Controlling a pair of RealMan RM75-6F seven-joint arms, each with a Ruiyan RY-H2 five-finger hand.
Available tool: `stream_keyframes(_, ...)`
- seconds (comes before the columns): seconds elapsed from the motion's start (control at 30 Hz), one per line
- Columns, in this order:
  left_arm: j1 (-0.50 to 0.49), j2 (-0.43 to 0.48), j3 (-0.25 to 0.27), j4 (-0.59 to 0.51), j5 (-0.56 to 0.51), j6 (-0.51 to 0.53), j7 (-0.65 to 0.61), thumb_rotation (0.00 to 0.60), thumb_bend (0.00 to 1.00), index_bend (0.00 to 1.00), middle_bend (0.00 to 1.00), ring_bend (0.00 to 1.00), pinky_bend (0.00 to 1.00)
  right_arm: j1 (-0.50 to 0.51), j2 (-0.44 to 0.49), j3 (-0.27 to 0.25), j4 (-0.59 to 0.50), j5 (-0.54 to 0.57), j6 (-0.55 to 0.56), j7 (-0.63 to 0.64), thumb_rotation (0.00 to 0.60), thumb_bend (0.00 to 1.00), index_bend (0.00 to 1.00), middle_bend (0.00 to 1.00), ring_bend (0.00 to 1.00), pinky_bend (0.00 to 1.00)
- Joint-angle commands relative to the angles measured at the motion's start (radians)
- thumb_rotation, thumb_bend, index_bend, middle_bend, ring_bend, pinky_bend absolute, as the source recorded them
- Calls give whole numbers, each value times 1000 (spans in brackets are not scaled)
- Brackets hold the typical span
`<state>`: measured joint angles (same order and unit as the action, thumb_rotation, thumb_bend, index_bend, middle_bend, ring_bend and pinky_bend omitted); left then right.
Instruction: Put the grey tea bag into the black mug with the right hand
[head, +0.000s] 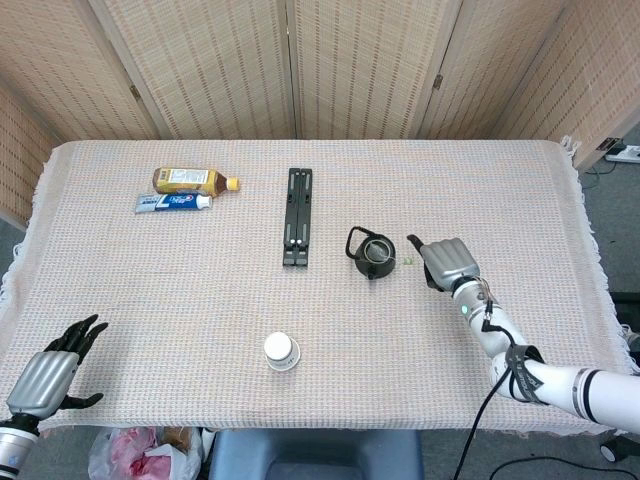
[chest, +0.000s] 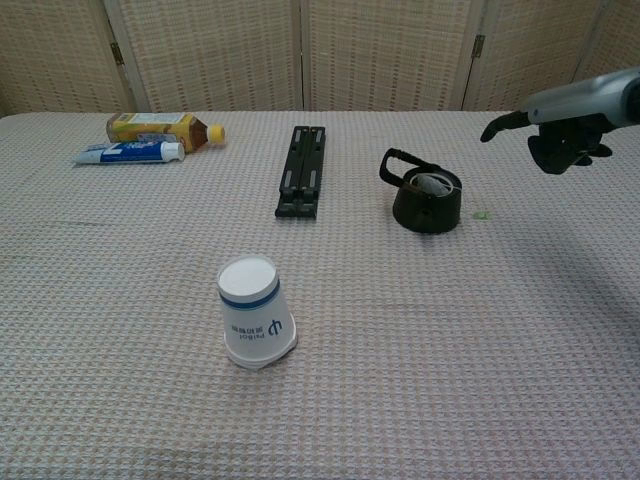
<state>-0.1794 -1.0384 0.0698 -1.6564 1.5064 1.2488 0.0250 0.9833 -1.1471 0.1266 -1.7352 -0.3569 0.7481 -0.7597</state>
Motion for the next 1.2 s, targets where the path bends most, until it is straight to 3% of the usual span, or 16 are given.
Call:
stream_keyframes(0.03,0,1,0,0,2,1,-3,600,58,0,0,26,257,128,0,-59,22,148,-101,-41,600,1000,0,971,776,797)
stream_keyframes(0.33,3,6,4,0,11,8,-16,600,58,0,0,26,257,249,-63,-142,111,248,-181,13,600,1000,0,972,780,799)
stream_keyframes(1.03,4,18,5,8,24,16,-54,600,59,0,0,26,257,356,-197,-274,288,248,-249,155,600,1000,0,972,779,799)
stream_keyframes(1.2,7,20,7,10,30,22,-62,600,58,0,0,26,257,350,-144,-275,221,185,-205,202,600,1000,0,968,780,799)
